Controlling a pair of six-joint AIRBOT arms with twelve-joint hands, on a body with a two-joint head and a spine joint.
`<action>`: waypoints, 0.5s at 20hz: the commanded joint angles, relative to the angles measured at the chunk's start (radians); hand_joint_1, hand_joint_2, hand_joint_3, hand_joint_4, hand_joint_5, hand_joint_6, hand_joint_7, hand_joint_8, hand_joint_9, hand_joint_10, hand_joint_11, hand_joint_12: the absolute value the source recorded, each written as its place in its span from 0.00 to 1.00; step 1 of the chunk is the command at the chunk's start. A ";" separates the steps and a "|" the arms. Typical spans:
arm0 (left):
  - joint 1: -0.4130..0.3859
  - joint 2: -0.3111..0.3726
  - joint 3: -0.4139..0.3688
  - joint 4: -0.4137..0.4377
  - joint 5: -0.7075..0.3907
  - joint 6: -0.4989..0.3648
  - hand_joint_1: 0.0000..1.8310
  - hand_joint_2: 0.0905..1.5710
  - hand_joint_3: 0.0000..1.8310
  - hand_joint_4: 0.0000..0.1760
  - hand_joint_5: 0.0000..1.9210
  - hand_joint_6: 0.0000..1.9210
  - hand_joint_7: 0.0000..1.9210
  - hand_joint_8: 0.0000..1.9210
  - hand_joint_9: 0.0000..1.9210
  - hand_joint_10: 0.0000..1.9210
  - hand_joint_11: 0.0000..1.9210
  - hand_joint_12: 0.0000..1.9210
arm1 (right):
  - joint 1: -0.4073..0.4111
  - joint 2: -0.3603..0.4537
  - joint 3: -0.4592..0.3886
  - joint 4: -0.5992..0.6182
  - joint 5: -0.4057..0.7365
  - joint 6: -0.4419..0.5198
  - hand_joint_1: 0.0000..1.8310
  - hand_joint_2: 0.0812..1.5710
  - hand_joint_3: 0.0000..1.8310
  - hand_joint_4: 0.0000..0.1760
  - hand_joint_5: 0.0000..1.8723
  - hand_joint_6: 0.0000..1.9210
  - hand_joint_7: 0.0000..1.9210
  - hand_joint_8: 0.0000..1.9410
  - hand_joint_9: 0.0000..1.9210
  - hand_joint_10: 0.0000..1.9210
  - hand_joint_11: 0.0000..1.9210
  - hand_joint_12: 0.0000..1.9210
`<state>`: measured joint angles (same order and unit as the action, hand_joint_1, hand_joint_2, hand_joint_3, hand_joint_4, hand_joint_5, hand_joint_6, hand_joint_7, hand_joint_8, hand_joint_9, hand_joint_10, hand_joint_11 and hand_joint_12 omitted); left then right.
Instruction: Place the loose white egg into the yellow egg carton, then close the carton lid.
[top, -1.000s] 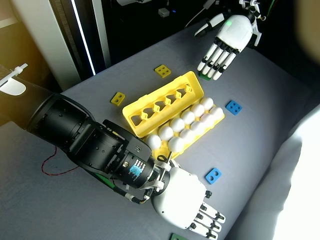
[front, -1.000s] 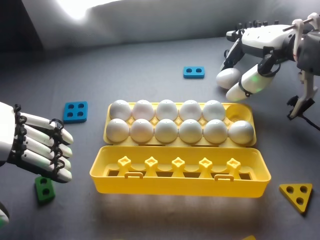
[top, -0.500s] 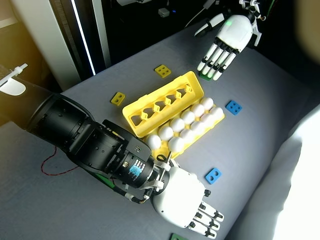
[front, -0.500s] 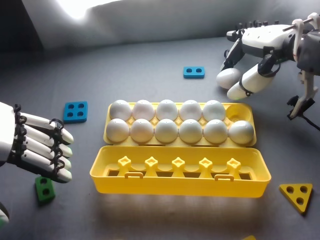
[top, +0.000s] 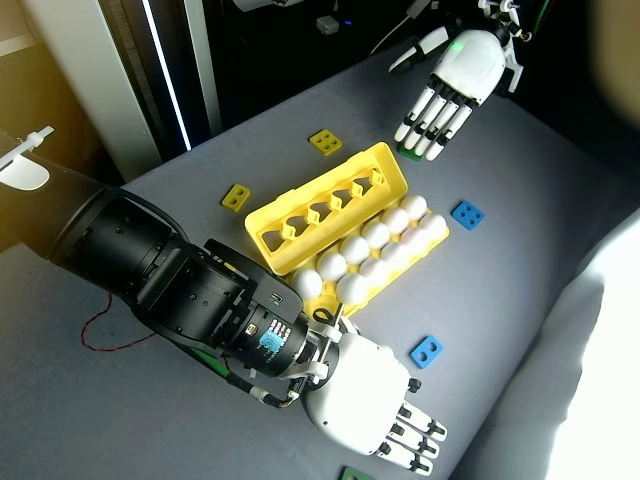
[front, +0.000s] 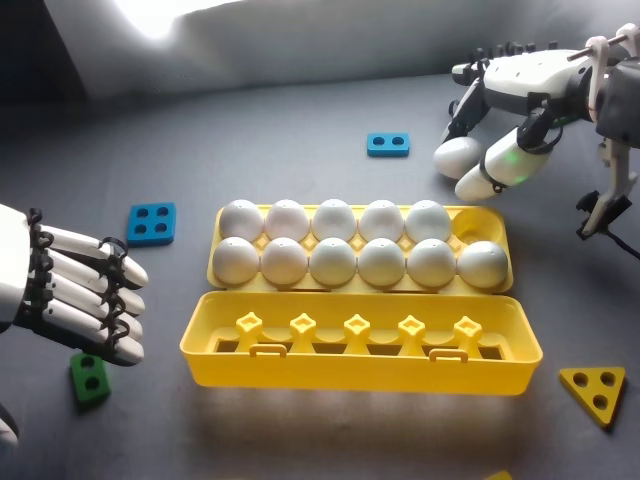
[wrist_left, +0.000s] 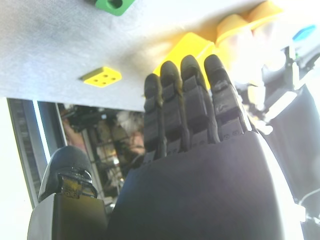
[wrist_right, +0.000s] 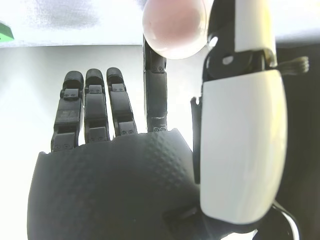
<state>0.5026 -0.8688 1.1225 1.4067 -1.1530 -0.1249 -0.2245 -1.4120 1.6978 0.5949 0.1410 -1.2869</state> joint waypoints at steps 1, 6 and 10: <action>-0.002 0.012 0.003 -0.065 -0.055 -0.001 0.00 0.71 0.00 0.00 0.17 0.00 0.18 0.00 0.13 0.00 0.00 0.18 | 0.010 0.016 0.005 -0.002 0.069 0.001 0.51 0.51 0.00 0.74 0.46 0.01 0.00 0.00 0.00 0.00 0.00 0.00; -0.002 0.012 0.003 -0.065 -0.055 -0.001 0.00 0.71 0.00 0.00 0.18 0.00 0.19 0.00 0.15 0.00 0.00 0.20 | 0.009 0.016 0.004 -0.002 0.065 0.001 0.53 0.57 0.01 0.60 0.51 0.01 0.03 0.00 0.00 0.00 0.00 0.00; -0.003 0.012 0.003 -0.065 -0.055 -0.001 0.00 0.70 0.00 0.00 0.17 0.00 0.17 0.00 0.13 0.00 0.00 0.17 | 0.009 0.016 0.004 -0.002 0.065 0.001 0.58 0.66 0.00 0.72 0.57 0.44 0.05 0.00 0.00 0.00 0.00 0.00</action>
<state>0.5026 -0.8688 1.1225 1.4071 -1.1530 -0.1249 -0.2214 -1.4120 1.6978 0.5957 0.1413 -1.2865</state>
